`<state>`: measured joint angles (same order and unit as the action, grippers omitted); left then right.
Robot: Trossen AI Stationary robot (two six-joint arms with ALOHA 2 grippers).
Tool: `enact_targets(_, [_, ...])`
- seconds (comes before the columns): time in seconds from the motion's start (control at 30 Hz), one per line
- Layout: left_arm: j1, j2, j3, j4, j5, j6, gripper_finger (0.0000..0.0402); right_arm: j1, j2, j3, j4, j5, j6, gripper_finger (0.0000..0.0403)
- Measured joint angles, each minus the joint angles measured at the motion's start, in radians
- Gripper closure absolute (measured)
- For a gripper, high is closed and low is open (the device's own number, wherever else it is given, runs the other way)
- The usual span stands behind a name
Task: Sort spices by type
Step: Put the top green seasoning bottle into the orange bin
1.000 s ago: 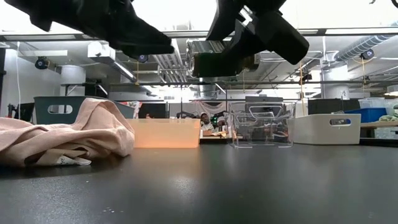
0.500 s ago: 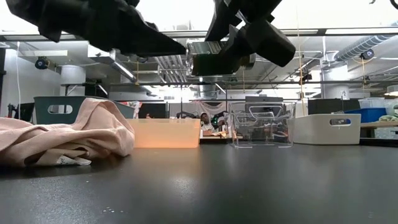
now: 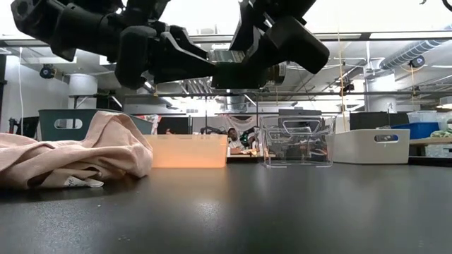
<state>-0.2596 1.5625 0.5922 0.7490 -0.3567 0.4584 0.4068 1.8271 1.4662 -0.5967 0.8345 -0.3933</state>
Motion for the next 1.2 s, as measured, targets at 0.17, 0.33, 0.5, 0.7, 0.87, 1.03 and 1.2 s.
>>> enact_targets(0.17, [0.000, 0.000, 0.000, -0.004, 0.000, 0.012, 0.0180, -0.003, 0.000, 0.000, 0.010, -0.003, -0.003, 0.0210])
enact_targets(0.33, [-0.002, 0.001, 0.000, -0.008, -0.004, 0.026, 0.0216, -0.008, -0.001, 0.000, 0.015, -0.027, 0.026, 0.0210])
enact_targets(0.5, [-0.002, 0.001, -0.001, -0.007, -0.008, 0.025, 0.0216, -0.015, -0.002, 0.000, 0.016, -0.040, 0.062, 0.0207])
enact_targets(0.7, [0.001, 0.002, -0.005, 0.028, -0.077, 0.025, 0.0221, -0.029, -0.008, 0.001, 0.042, -0.037, 0.126, 0.0124])
enact_targets(0.87, [-0.001, 0.002, -0.047, 0.127, -0.092, 0.033, 0.0221, -0.026, -0.018, 0.001, 0.026, -0.002, 0.132, 0.0083])
enact_targets(1.03, [0.000, -0.003, -0.098, 0.217, -0.166, 0.060, 0.0221, -0.018, -0.091, 0.001, -0.051, 0.006, 0.209, 0.0078])
enact_targets(1.2, [-0.020, -0.011, -0.138, 0.330, -0.166, 0.103, 0.0221, -0.016, -0.199, -0.009, -0.169, 0.002, 0.419, 0.0088])
